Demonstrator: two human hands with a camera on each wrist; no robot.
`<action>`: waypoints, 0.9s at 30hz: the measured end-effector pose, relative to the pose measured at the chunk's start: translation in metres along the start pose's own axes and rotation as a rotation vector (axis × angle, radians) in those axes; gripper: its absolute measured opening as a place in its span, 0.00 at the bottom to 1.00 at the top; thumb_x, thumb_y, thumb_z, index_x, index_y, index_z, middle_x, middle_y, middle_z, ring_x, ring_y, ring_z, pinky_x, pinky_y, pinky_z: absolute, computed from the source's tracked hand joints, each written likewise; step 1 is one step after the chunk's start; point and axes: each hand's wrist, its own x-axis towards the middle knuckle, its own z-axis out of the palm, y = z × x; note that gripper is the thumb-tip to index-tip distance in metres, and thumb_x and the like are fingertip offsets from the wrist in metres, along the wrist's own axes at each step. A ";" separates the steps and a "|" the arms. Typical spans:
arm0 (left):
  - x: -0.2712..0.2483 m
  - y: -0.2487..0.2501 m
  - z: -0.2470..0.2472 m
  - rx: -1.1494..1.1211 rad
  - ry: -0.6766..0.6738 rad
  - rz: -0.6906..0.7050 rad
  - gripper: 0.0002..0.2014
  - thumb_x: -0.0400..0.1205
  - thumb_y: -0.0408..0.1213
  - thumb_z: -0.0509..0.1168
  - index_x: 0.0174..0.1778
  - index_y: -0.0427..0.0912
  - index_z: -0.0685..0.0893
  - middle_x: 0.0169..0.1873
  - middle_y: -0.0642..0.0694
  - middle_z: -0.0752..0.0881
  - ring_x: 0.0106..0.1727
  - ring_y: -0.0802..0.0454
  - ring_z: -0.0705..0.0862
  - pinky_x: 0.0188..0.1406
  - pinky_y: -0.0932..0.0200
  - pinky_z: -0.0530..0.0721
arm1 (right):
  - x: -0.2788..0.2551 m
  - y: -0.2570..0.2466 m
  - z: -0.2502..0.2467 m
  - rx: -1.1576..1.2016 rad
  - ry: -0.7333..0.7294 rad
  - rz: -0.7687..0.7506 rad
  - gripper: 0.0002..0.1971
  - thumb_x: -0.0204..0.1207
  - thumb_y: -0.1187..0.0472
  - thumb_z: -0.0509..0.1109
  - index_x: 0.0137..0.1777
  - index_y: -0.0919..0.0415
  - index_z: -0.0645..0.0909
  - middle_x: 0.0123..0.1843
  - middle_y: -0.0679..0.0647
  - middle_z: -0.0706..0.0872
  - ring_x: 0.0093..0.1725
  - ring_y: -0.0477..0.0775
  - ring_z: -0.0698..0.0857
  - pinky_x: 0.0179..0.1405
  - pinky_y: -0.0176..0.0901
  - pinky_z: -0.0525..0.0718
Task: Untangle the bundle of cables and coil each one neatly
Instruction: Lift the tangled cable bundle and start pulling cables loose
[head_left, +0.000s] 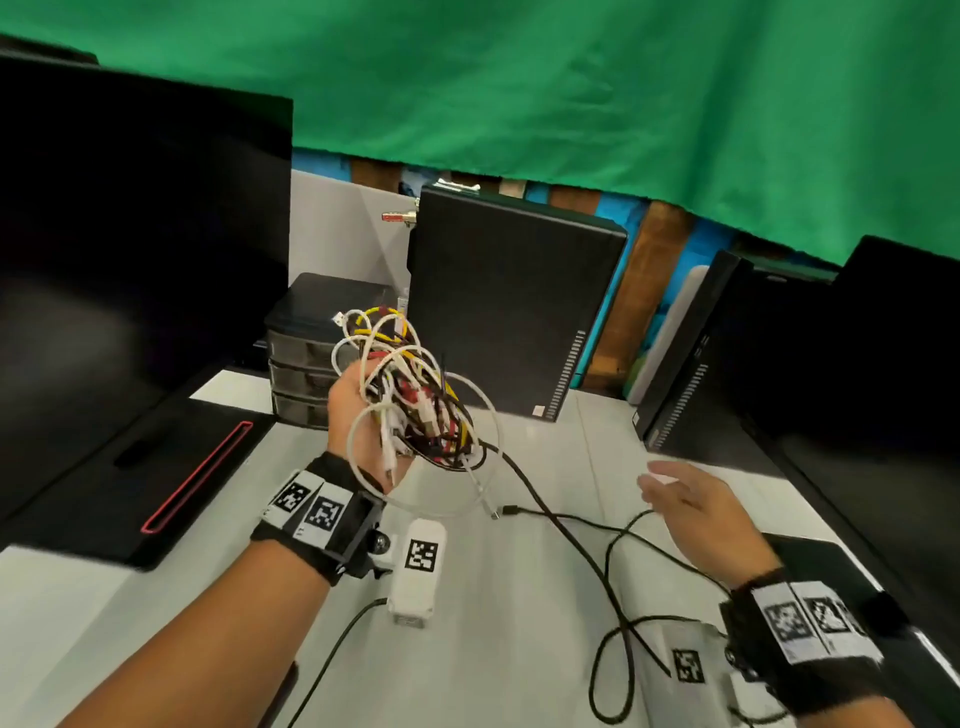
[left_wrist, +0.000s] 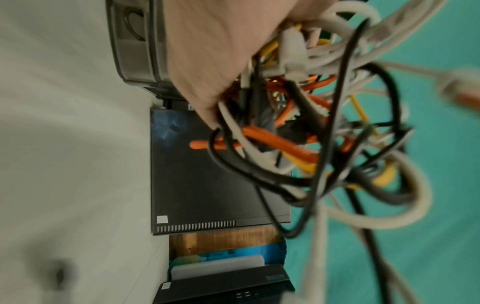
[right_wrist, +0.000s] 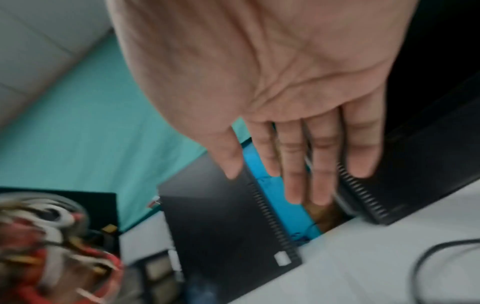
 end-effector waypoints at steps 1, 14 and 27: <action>-0.003 -0.001 0.003 -0.004 -0.023 -0.024 0.14 0.91 0.38 0.52 0.43 0.45 0.79 0.26 0.52 0.87 0.33 0.53 0.85 0.38 0.55 0.83 | -0.006 -0.011 0.002 0.093 -0.014 -0.056 0.14 0.84 0.46 0.65 0.66 0.46 0.81 0.55 0.46 0.91 0.60 0.47 0.87 0.57 0.38 0.78; -0.006 0.000 -0.003 0.076 -0.214 -0.276 0.23 0.84 0.44 0.57 0.72 0.37 0.81 0.66 0.34 0.85 0.65 0.34 0.85 0.63 0.34 0.84 | -0.034 -0.036 0.042 0.762 -0.157 -0.022 0.10 0.82 0.66 0.68 0.51 0.59 0.92 0.30 0.55 0.77 0.25 0.46 0.66 0.21 0.35 0.64; -0.011 -0.016 0.002 0.412 -0.307 -0.240 0.22 0.85 0.52 0.64 0.71 0.46 0.83 0.64 0.38 0.88 0.66 0.39 0.87 0.72 0.35 0.78 | -0.021 -0.052 0.042 0.526 -0.104 -0.173 0.08 0.81 0.70 0.70 0.56 0.67 0.89 0.23 0.37 0.83 0.24 0.33 0.80 0.24 0.22 0.74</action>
